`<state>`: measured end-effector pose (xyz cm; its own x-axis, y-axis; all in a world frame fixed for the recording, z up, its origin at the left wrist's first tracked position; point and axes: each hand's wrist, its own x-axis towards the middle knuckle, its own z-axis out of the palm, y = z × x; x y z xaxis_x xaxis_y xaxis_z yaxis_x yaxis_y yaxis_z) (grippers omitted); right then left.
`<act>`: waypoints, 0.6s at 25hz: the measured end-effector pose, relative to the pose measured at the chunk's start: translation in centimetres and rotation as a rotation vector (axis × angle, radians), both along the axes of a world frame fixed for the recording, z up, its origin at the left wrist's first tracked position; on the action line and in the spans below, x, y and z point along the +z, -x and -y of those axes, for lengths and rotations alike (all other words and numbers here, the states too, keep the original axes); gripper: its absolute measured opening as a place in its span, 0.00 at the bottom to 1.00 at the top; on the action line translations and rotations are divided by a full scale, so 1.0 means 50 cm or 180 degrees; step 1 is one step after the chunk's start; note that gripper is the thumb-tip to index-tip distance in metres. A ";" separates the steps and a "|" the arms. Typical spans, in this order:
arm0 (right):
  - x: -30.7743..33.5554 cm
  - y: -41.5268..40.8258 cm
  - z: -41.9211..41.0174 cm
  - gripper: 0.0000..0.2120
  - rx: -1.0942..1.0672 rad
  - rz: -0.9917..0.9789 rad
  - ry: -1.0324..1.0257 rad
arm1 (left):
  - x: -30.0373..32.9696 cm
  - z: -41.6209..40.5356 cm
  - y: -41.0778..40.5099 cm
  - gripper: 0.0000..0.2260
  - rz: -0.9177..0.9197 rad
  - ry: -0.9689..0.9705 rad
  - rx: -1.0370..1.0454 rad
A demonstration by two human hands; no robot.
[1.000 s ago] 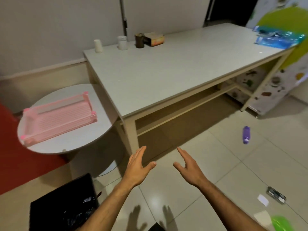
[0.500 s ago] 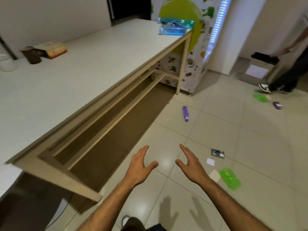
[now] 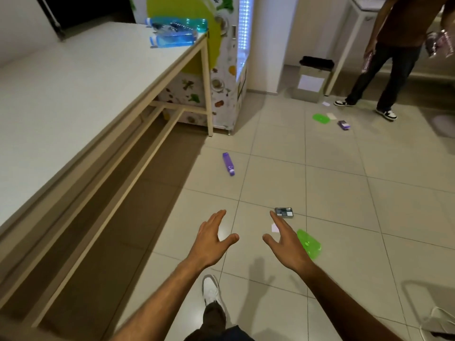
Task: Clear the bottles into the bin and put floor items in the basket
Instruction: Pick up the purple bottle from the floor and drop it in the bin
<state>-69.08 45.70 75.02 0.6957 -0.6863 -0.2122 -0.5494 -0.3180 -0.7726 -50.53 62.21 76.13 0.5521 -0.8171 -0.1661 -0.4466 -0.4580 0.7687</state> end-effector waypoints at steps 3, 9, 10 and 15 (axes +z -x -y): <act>-0.002 -0.057 0.069 0.33 -0.0098 0.0041 0.0019 | 0.002 0.092 -0.067 0.35 -0.0009 -0.0021 -0.0130; -0.003 -0.214 0.209 0.34 -0.0263 0.0069 0.0051 | 0.018 0.262 -0.244 0.35 0.0035 -0.0109 -0.0381; -0.006 -0.242 0.232 0.34 -0.0262 0.0079 0.0083 | 0.019 0.291 -0.276 0.35 0.0032 -0.0115 -0.0403; -0.020 -0.367 0.365 0.35 -0.0228 -0.0026 0.0069 | -0.001 0.423 -0.393 0.35 -0.0098 -0.0196 -0.0325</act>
